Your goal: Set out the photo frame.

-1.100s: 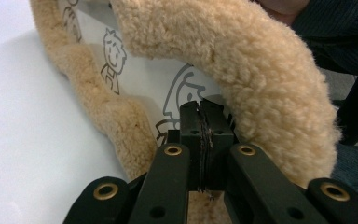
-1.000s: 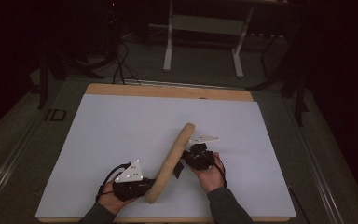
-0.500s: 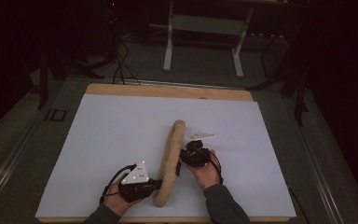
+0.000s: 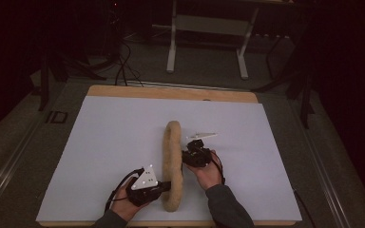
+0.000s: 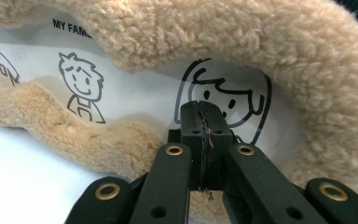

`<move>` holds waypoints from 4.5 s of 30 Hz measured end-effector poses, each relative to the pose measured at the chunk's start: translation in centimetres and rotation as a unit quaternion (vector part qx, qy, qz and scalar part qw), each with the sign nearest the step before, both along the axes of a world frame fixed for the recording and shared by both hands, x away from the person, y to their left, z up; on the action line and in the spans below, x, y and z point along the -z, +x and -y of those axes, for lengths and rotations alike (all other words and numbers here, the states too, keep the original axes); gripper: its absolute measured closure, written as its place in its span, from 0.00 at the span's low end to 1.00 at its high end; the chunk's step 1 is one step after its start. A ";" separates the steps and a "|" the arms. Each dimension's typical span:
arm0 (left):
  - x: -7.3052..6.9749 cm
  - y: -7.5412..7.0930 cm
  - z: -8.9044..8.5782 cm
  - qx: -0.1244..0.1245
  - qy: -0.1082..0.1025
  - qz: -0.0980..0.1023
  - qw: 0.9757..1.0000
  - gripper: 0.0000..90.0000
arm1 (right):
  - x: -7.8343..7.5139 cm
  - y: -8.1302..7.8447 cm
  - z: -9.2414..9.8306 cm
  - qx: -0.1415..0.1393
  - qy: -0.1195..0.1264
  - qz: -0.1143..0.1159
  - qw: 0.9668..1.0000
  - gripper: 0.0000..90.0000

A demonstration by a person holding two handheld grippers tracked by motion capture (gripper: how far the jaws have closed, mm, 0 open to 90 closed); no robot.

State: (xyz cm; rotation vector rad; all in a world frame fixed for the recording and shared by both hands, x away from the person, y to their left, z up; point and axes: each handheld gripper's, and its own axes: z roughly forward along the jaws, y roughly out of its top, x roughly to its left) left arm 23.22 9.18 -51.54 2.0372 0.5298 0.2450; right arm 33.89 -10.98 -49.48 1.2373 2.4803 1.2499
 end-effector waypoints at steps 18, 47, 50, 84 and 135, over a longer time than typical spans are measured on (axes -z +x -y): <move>0.0 -0.6 0.4 0.009 0.007 0.002 1.000 1.00 | -1.9 -2.1 2.1 -0.021 0.022 0.019 0.999 1.00; 0.1 -0.9 2.0 -0.008 0.004 0.022 1.000 1.00 | -2.4 -1.2 0.7 -0.034 -0.015 0.009 0.999 1.00; 0.1 -0.8 2.3 -0.014 0.005 0.026 1.000 1.00 | -2.5 -1.2 0.7 -0.036 -0.017 0.009 0.999 1.00; -0.2 0.6 3.5 -0.059 -0.003 0.043 0.997 0.95 | -3.0 -0.8 0.5 -0.060 -0.036 0.005 0.998 1.00; -2.8 10.5 -5.3 -0.233 0.057 0.012 0.971 0.63 | -1.4 -5.9 8.5 -0.038 -0.007 0.016 0.999 0.84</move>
